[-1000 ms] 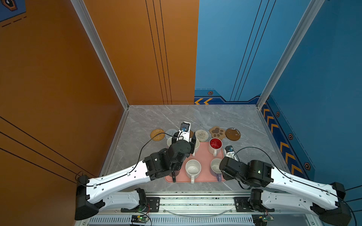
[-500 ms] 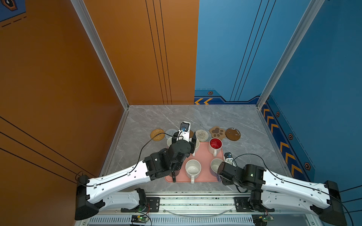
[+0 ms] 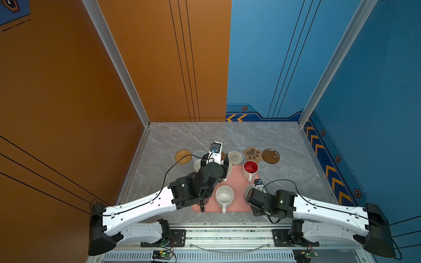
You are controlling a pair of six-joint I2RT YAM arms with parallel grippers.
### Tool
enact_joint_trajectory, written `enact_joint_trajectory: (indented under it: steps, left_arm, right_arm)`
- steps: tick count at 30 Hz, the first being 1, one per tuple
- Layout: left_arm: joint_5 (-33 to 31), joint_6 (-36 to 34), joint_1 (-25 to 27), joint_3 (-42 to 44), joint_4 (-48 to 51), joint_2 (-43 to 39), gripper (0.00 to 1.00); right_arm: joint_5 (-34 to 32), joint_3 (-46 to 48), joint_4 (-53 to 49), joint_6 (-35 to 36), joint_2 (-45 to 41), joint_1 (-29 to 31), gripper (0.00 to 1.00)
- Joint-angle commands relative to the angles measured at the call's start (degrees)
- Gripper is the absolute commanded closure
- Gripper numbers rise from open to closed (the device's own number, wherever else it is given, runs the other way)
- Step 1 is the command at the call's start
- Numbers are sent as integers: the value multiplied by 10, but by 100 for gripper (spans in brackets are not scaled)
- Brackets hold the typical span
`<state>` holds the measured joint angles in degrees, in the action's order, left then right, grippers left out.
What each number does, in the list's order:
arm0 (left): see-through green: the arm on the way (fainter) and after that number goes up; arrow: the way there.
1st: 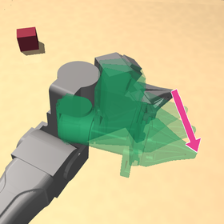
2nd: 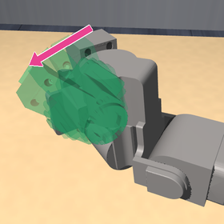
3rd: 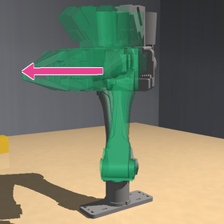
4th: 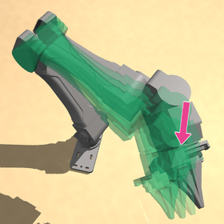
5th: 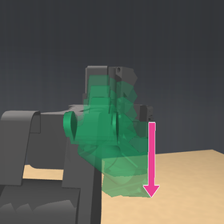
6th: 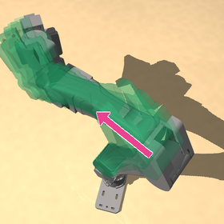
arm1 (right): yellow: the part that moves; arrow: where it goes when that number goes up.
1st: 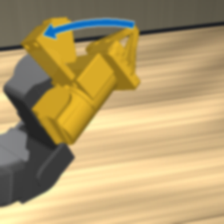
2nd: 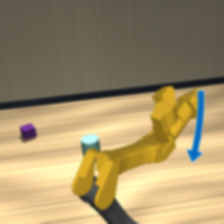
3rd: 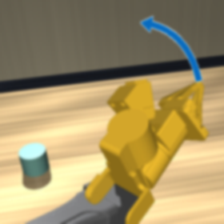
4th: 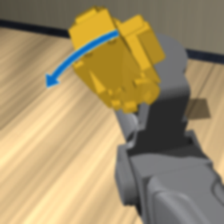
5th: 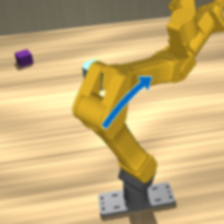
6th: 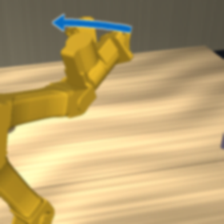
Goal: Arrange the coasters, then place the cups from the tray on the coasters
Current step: 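Move the right gripper over the purple-handled mug while the left approaches the tray, then lower the right gripper and grasp the purple-handled white mug rim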
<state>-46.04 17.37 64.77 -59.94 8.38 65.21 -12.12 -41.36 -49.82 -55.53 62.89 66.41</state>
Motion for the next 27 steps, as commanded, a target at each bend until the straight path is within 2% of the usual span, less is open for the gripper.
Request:
enact_joint_trajectory:
  steps: [1,18,27]
  left_arm:
    - [3,8,-7,5,1,1,39]
    - [17,23,-19,26,1,-2,39]
    - [21,28,-24,27,3,-5,39]
  right_arm:
    - [1,8,10,3,11,3,50]
    - [-8,15,49,-5,68,-5,60]
    - [-17,14,48,-12,91,-8,63]
